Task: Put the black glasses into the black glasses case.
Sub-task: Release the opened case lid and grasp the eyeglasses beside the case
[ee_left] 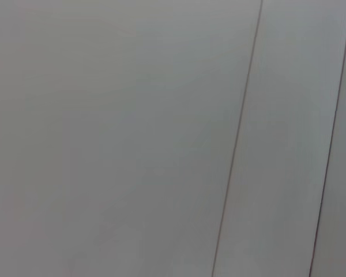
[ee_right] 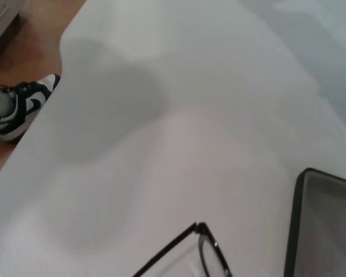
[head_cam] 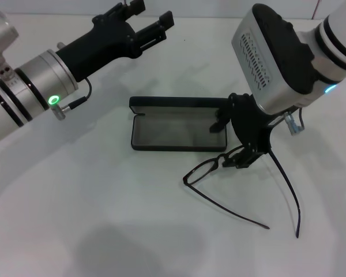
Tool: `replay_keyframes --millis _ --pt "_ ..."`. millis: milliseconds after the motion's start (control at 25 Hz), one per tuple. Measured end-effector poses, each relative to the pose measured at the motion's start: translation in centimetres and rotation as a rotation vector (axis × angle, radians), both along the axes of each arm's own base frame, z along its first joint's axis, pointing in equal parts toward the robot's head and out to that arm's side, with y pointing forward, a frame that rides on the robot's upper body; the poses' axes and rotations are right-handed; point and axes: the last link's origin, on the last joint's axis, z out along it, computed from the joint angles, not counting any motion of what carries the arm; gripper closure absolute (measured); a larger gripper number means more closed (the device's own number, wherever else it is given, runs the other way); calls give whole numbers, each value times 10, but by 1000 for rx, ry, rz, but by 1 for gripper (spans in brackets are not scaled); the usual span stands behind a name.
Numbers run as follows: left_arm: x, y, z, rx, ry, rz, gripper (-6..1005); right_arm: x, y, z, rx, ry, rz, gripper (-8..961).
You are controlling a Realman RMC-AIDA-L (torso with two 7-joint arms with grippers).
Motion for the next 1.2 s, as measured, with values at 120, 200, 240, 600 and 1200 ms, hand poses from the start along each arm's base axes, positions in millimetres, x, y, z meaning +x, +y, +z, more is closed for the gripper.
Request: replay_keyframes --millis 120,200,240,600,1200 --pt "-1 0 2 -2 -3 6 196 1 1 0 2 -23 13 323" --pt "-2 0 2 0 -2 8 196 0 2 -1 3 -32 19 301" --pt "-2 0 2 0 -2 8 196 -1 2 -1 1 -43 18 291" --pt "-3 -1 1 0 1 9 198 -1 -3 -16 -12 -167 56 275" --pt "-5 -1 -2 -4 14 23 200 10 -16 -50 5 -204 168 280"
